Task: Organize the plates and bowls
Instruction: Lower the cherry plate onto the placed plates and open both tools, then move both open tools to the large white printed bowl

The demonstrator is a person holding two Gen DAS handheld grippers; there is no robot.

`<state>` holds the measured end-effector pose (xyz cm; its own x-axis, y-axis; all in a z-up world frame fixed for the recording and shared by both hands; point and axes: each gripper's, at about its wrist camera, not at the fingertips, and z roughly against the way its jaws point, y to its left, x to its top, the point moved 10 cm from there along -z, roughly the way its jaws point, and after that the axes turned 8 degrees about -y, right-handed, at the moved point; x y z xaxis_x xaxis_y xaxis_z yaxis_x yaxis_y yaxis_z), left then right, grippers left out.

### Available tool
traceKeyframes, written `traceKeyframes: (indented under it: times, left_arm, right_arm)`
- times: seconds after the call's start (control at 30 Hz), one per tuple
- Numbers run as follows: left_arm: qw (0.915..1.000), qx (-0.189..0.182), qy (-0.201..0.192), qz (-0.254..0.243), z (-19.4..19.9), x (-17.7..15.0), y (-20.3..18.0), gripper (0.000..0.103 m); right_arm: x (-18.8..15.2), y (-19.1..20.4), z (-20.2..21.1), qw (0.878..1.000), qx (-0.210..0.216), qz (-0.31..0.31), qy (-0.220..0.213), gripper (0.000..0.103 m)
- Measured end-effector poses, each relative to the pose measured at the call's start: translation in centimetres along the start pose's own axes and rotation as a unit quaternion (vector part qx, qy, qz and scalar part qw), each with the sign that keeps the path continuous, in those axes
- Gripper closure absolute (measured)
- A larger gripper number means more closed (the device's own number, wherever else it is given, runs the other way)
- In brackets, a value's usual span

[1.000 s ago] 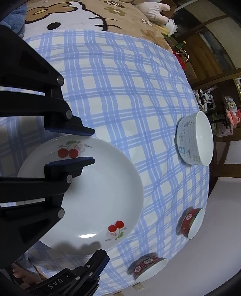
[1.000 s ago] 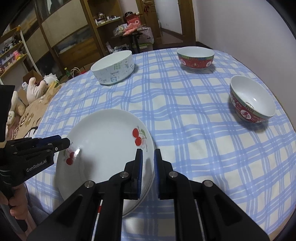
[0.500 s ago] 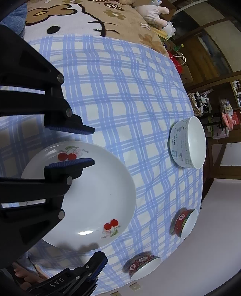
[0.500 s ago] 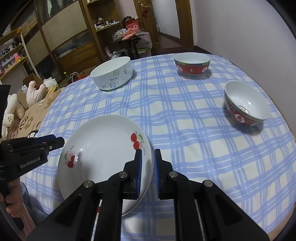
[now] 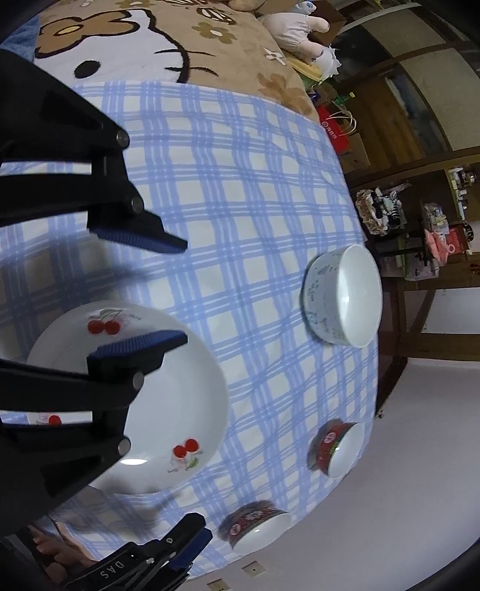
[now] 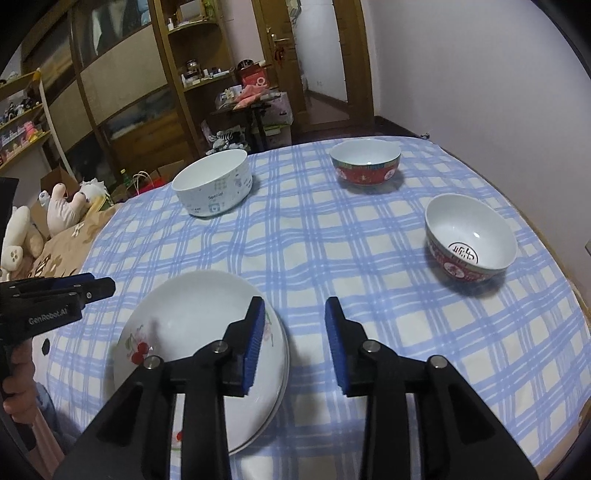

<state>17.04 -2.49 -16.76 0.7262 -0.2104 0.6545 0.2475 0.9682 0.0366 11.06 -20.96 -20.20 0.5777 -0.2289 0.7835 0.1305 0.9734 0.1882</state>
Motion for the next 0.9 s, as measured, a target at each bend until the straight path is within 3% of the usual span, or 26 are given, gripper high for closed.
traceKeyframes:
  times: [0.1, 0.2, 0.4, 0.5, 0.9]
  left_arm:
    - [0.9998, 0.010, -0.019, 0.002, 0.4, 1.1, 0.7, 0.031]
    - [0.9996, 0.016, -0.024, -0.002, 0.1, 1.8, 1.2, 0.021]
    - [0.9993, 0.031, -0.021, -0.009, -0.9, 3.4, 2.4, 0.016]
    - [0.9988, 0.040, -0.026, -0.011, -1.2, 4.7, 3.4, 0.014]
    - [0.9975, 0.065, -0.014, 0.023, -5.4, 9.0, 8.6, 0.013]
  right_arm:
    - [1.0, 0.0, 0.0, 1.000, 0.000, 0.002, -0.014, 0.047]
    - [1.6, 0.3, -0.7, 1.000, -0.002, 0.020, -0.018, 0.039]
    - [2.1, 1.4, -2.4, 1.000, 0.014, 0.027, -0.008, 0.034]
    - [2.9, 2.3, -3.2, 0.999, 0.022, 0.038, -0.012, 0.024]
    - [8.0, 5.6, -9.2, 0.997, 0.047, 0.060, -0.009, 0.023]
